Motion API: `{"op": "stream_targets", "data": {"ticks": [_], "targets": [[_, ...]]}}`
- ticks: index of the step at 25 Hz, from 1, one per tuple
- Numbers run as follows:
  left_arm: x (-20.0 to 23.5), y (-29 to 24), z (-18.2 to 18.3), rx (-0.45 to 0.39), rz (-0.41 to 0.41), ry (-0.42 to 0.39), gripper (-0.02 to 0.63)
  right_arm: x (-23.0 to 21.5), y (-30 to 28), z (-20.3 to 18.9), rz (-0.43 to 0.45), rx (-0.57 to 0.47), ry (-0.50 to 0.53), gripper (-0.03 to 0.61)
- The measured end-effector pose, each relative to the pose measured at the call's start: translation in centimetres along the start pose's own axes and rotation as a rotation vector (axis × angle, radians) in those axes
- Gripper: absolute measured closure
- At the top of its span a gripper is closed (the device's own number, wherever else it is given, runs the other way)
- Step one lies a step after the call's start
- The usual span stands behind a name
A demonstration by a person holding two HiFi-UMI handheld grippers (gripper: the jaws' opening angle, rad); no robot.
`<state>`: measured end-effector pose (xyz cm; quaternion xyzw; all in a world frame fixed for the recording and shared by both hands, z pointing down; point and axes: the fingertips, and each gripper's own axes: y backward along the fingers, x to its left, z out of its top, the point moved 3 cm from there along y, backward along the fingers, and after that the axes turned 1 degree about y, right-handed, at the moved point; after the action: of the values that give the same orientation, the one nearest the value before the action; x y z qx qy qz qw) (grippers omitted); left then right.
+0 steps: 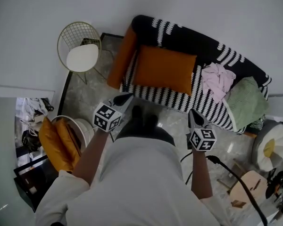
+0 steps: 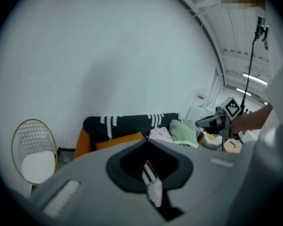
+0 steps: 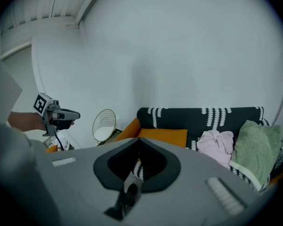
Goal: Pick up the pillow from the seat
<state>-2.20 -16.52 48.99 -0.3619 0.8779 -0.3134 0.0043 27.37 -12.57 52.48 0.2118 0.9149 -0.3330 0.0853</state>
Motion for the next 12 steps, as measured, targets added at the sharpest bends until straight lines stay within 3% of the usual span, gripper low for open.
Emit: {"op": "stream_targets", "data": {"ticks": [12], "targets": [[3.5, -5.9, 0.5, 0.054, -0.063, -0.008, 0.615, -2.0, -4.6, -1.0, -0.044, 0.056, -0.096, 0.574]]}}
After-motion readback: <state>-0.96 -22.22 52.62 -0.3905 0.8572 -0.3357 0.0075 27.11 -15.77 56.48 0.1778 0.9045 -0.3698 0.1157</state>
